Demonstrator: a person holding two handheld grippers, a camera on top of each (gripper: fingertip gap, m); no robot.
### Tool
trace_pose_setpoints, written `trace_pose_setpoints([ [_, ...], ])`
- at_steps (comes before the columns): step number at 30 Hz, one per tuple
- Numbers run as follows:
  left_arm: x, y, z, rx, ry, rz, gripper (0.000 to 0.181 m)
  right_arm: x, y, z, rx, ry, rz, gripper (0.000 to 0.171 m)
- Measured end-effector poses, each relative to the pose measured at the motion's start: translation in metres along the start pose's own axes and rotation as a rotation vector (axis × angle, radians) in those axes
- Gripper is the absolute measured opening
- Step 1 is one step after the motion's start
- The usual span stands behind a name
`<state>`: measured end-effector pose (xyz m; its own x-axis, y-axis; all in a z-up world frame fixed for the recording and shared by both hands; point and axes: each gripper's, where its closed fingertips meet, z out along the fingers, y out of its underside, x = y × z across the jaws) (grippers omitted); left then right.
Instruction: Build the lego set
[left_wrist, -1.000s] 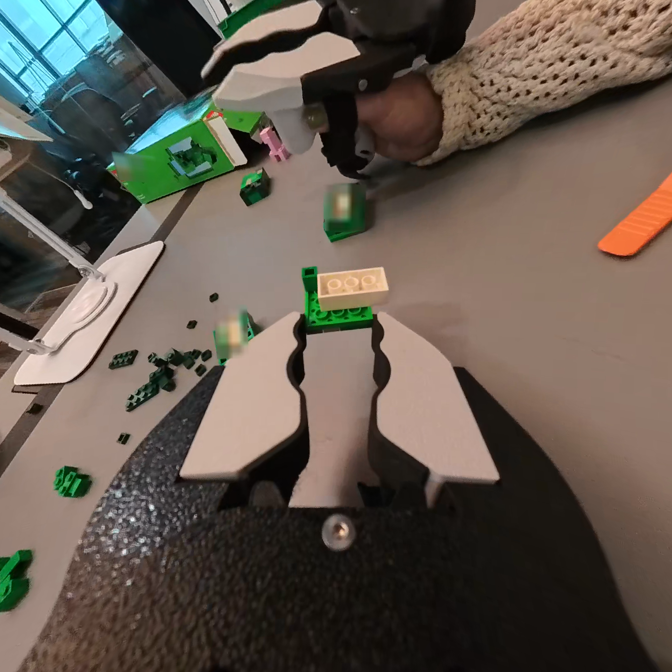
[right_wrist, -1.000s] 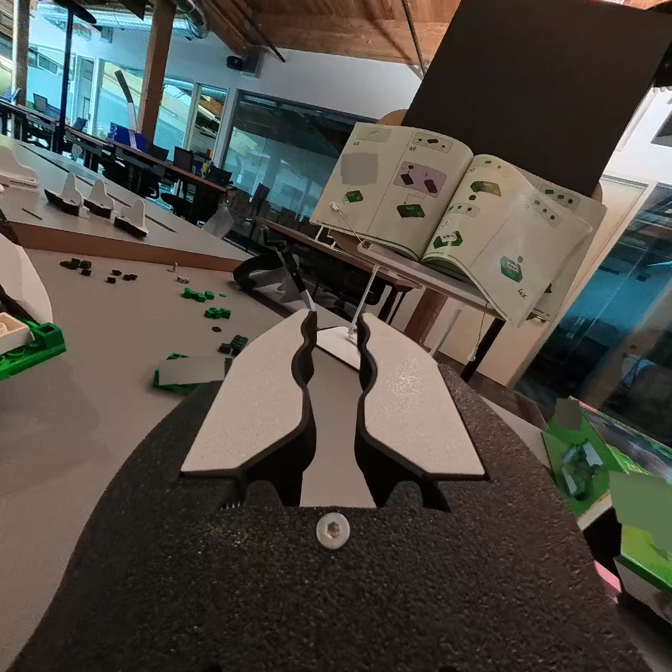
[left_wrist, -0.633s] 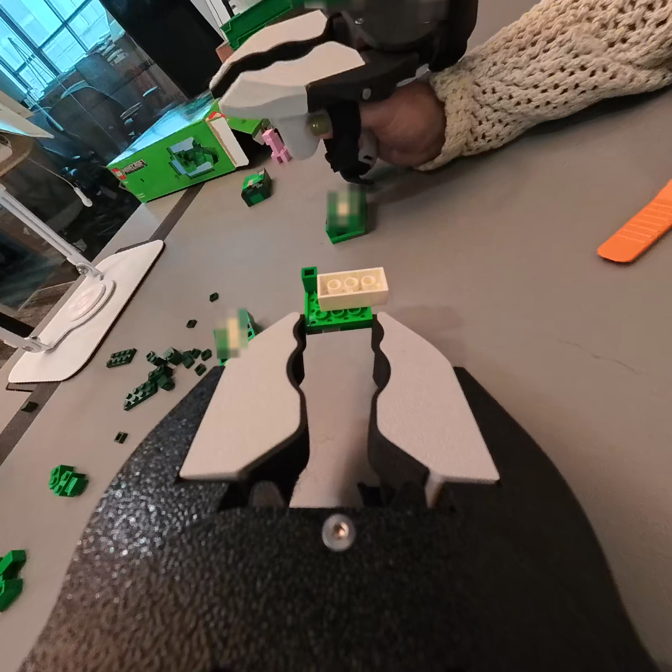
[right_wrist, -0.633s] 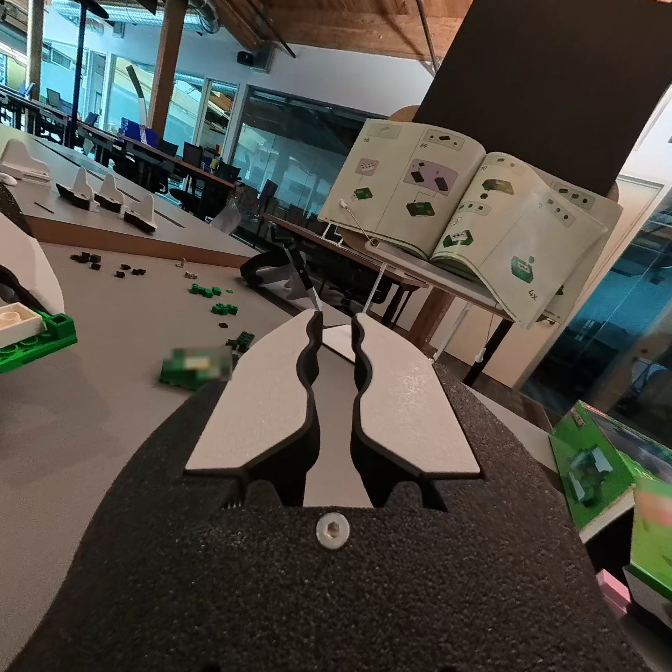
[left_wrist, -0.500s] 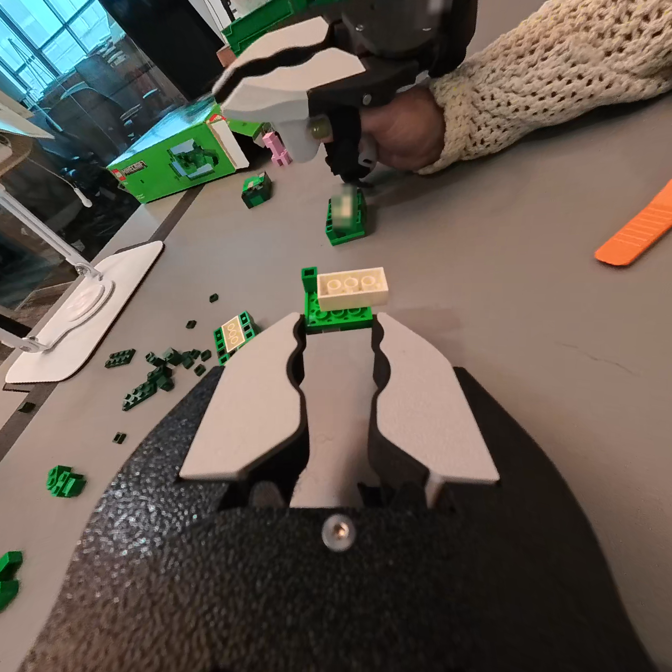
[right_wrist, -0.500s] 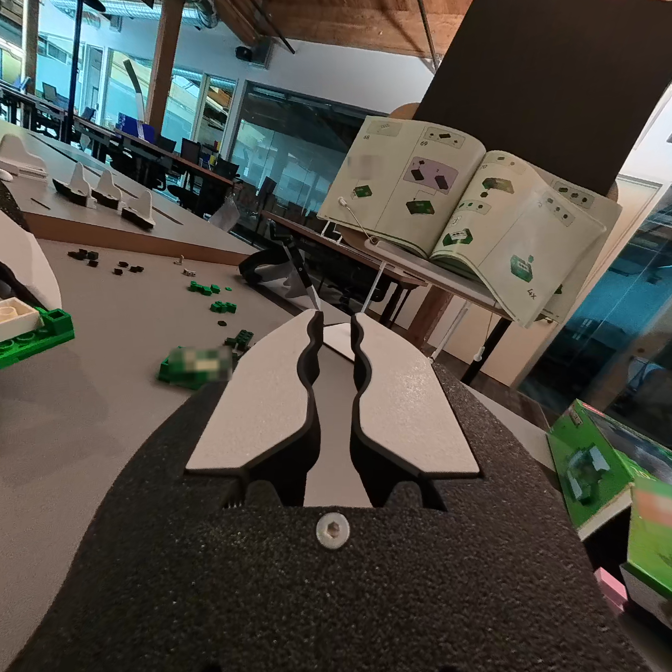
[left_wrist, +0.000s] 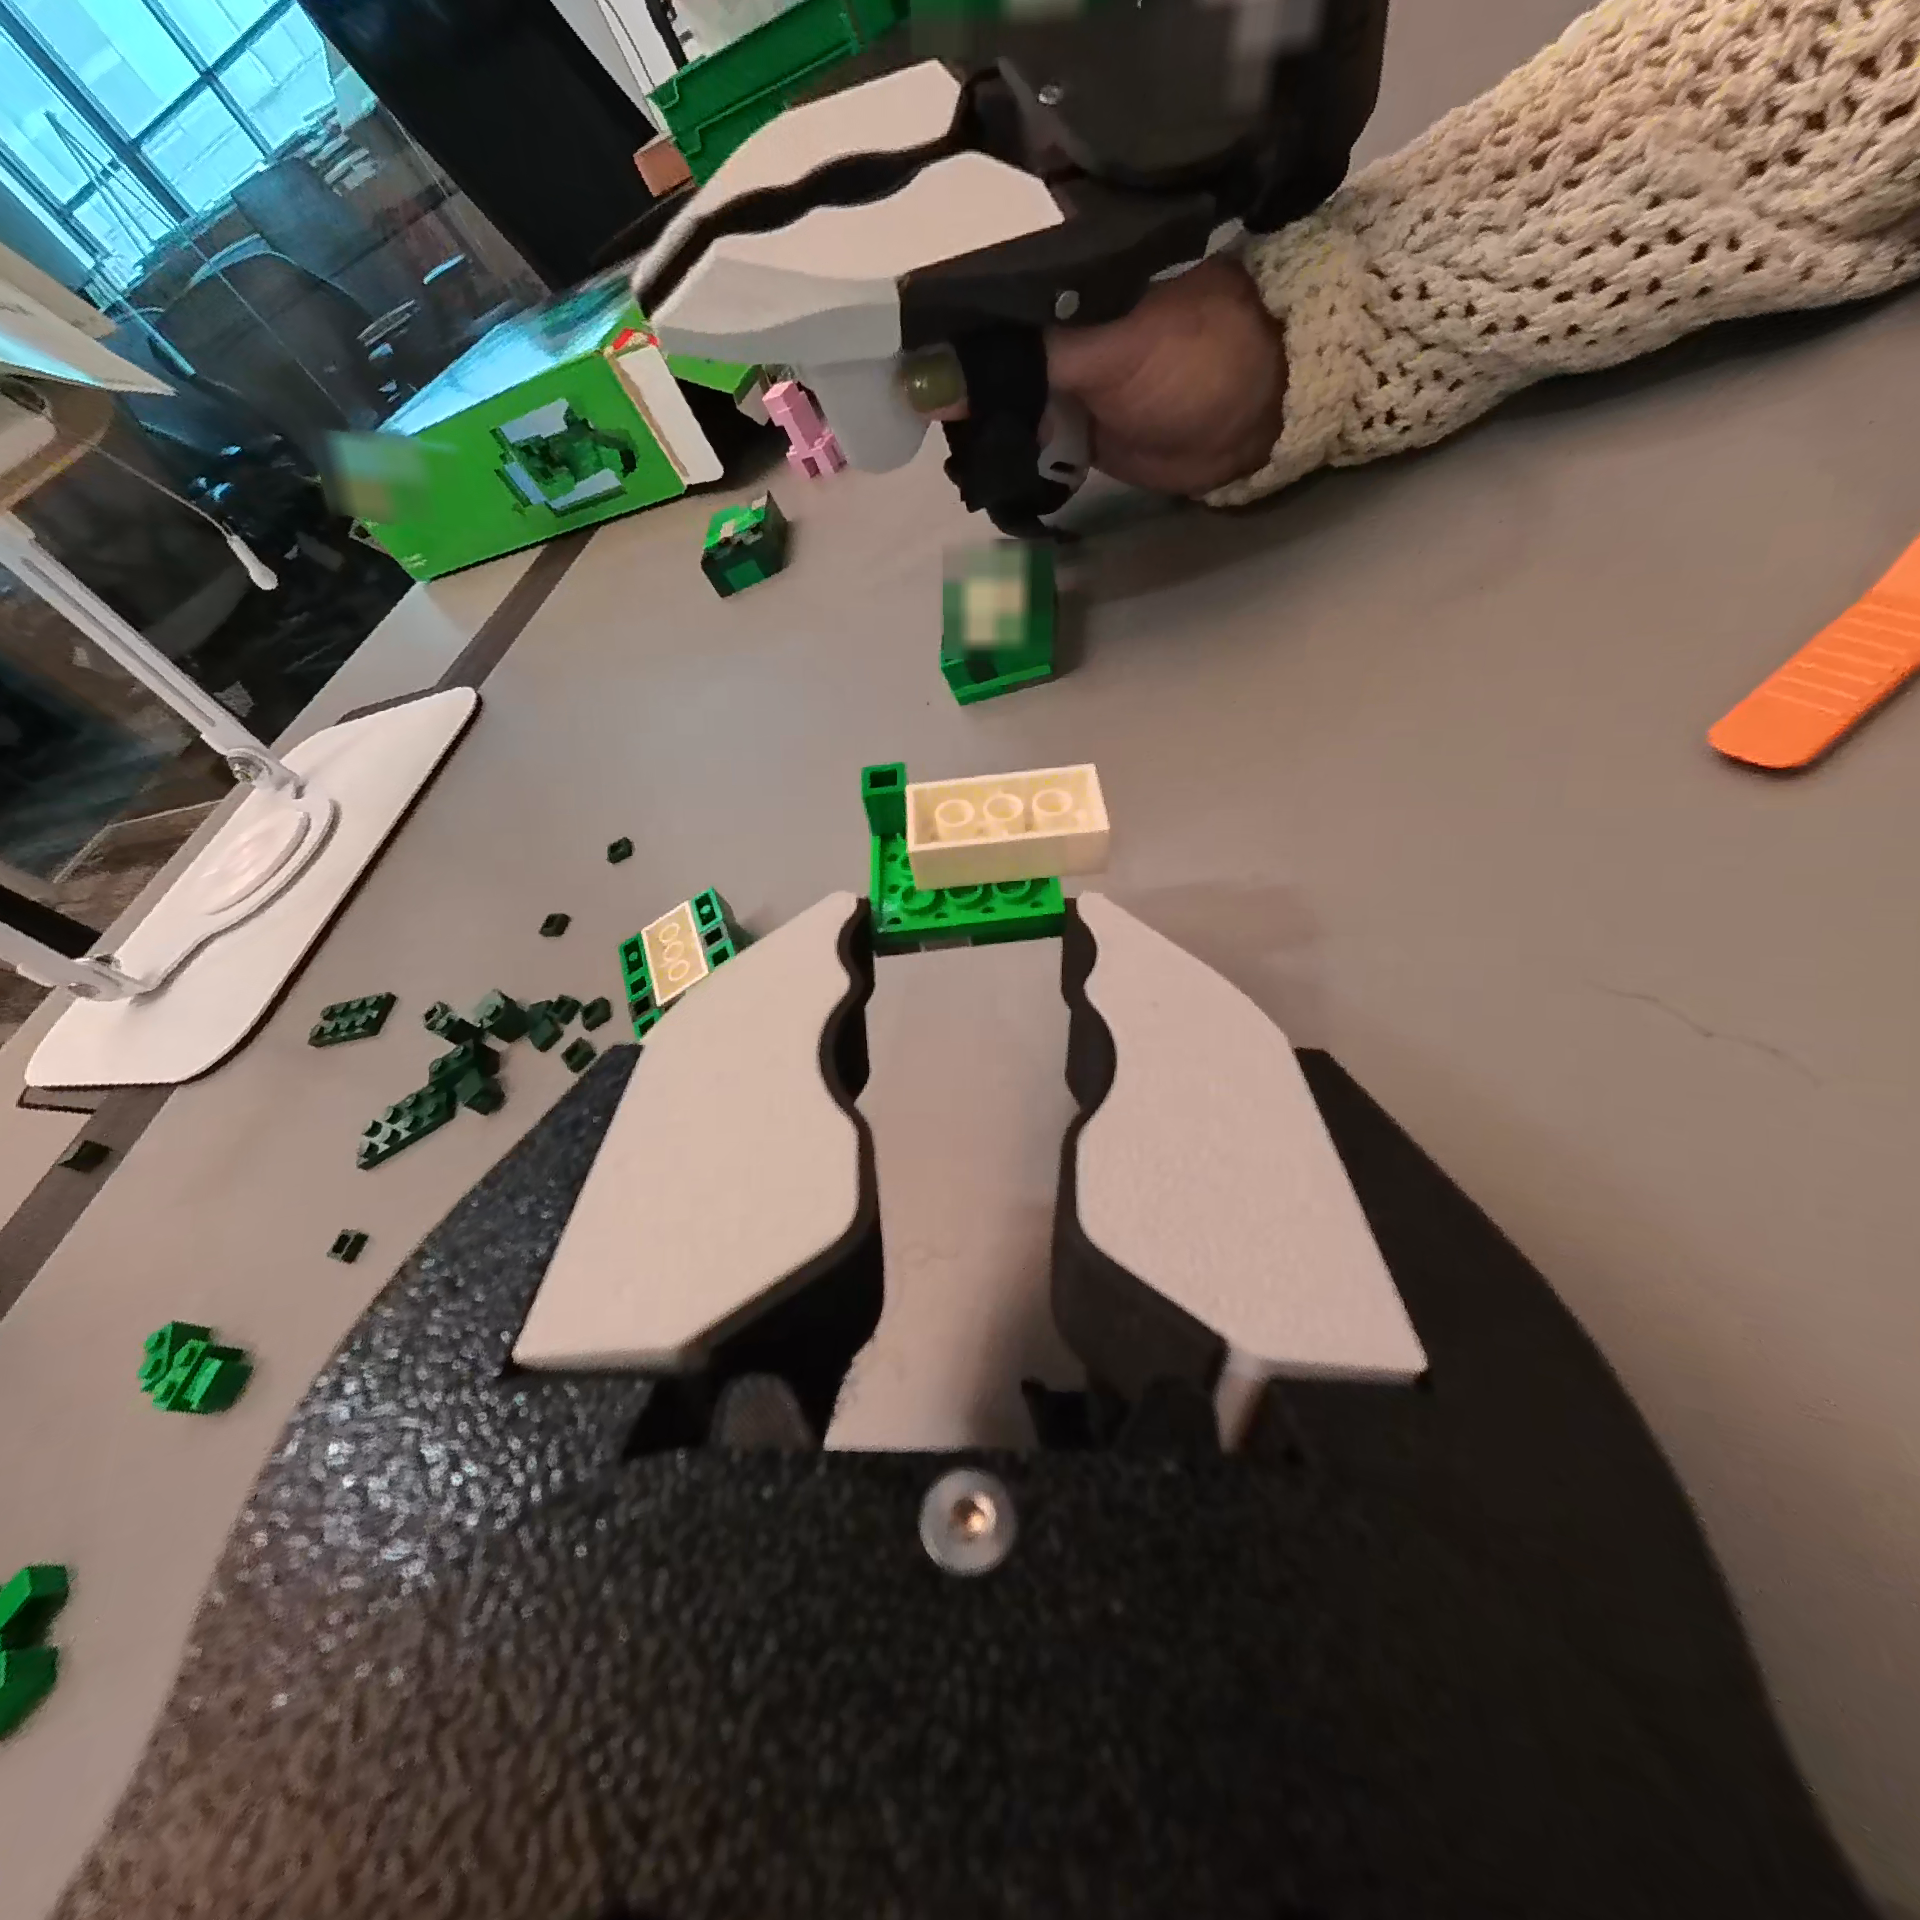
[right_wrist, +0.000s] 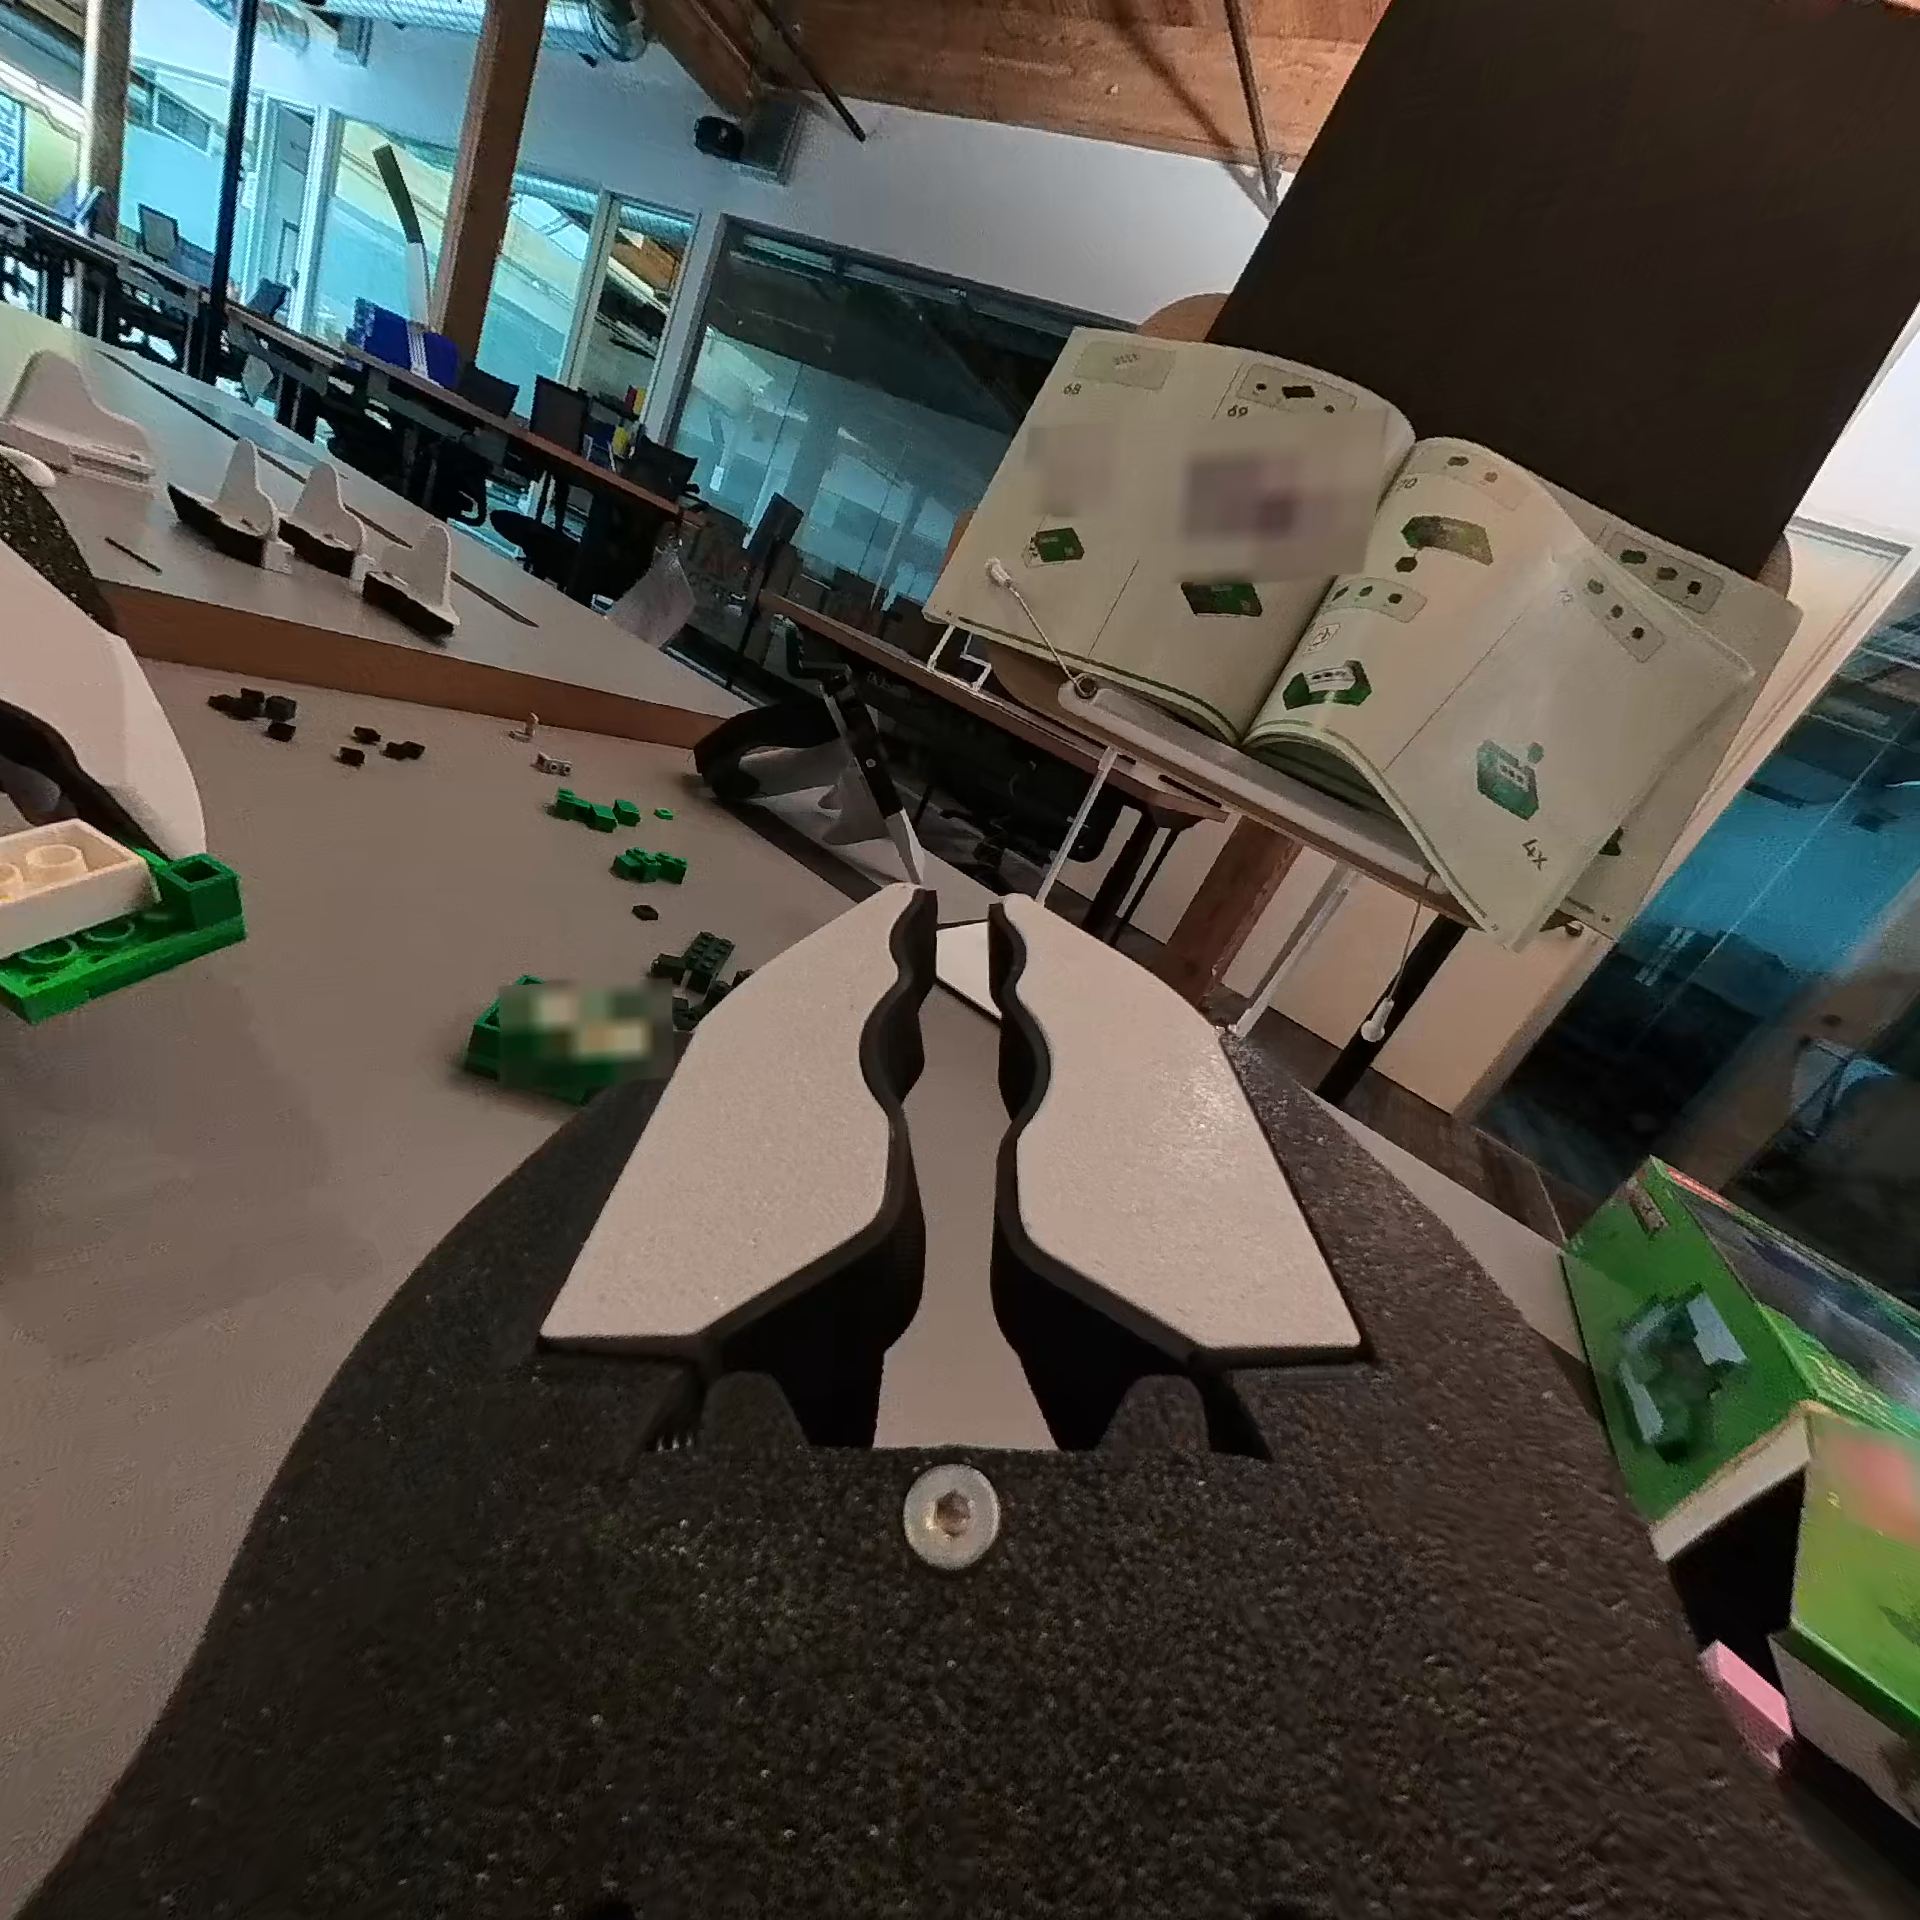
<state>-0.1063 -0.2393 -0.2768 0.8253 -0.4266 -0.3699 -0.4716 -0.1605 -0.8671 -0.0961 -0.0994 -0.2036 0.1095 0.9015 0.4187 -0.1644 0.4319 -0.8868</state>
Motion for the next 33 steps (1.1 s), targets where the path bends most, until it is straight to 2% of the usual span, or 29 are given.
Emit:
trace_pose_setpoints([
  [9,0.005,0.003,0.001,-0.025,0.03,0.008,0.034,-0.001,0.0,0.001,0.005,-0.022,0.026,0.007],
  [11,0.007,0.005,0.002,-0.041,0.046,0.006,0.034,-0.009,0.004,0.003,-0.021,-0.078,0.024,0.008],
  [16,0.01,0.008,0.003,-0.062,0.067,-0.002,0.034,-0.033,0.016,0.016,-0.194,-0.286,0.009,0.012],
  [19,0.008,0.008,0.003,-0.061,0.057,-0.004,0.034,-0.038,0.022,0.041,-0.317,-0.401,-0.02,0.013],
  [23,0.008,0.008,0.003,-0.061,0.052,-0.004,0.034,-0.052,0.045,0.074,-0.58,-0.63,0.193,0.018],
  [27,0.008,0.008,0.003,-0.065,0.052,0.001,0.034,-0.057,0.077,0.097,-0.694,-0.703,0.214,0.011],
  [30,0.008,0.008,0.003,-0.064,0.051,0.0,0.034,-0.078,0.088,0.096,-0.768,-0.812,0.235,0.007],
  [33,0.008,0.008,0.004,-0.067,0.052,0.001,0.034,-0.082,0.102,0.098,-0.825,-0.807,0.163,0.005],
])
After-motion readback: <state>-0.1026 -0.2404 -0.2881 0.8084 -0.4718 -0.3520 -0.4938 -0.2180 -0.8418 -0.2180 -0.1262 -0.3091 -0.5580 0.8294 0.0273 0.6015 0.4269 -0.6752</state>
